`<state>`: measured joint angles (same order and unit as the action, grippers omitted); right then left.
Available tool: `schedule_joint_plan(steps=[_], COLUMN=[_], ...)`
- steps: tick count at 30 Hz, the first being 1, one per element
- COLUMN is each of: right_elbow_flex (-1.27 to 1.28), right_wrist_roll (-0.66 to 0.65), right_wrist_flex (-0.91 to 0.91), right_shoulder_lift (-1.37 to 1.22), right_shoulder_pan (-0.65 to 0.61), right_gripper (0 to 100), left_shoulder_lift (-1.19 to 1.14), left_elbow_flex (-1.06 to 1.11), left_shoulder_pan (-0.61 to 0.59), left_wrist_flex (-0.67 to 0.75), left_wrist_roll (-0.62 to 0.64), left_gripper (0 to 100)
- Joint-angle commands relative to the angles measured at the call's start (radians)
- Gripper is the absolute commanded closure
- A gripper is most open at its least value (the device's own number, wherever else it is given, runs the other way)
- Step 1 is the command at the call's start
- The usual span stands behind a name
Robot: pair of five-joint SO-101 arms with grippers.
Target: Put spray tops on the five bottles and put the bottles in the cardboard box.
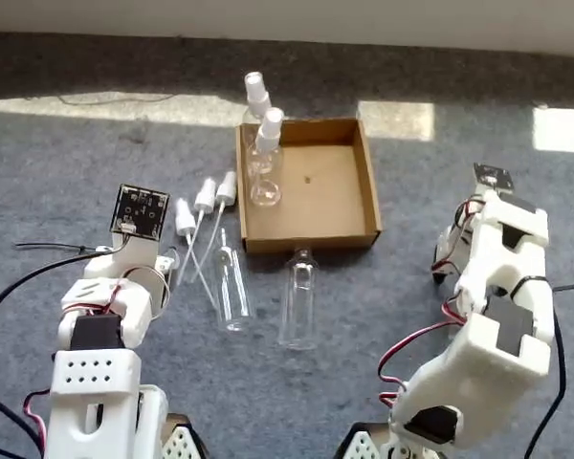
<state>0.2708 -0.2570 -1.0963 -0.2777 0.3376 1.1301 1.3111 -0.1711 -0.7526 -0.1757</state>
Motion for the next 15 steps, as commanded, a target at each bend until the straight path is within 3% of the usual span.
schedule_joint_plan(steps=[1,15], right_elbow_flex=[-0.065,-0.128], right_wrist_roll=[0.009,-0.068], right_wrist_flex=[0.028,0.030], right_shoulder_lift=[0.007,0.002], right_shoulder_pan=[0.025,0.050], right_gripper=[66.3,83.7], left_shoulder_lift=[0.012,0.012], left_elbow_flex=[-0.004,-0.004], left_shoulder_pan=[0.018,0.018], left_wrist_flex=[0.015,0.017], left_wrist_roll=[-0.003,-0.003], left_gripper=[83,83])
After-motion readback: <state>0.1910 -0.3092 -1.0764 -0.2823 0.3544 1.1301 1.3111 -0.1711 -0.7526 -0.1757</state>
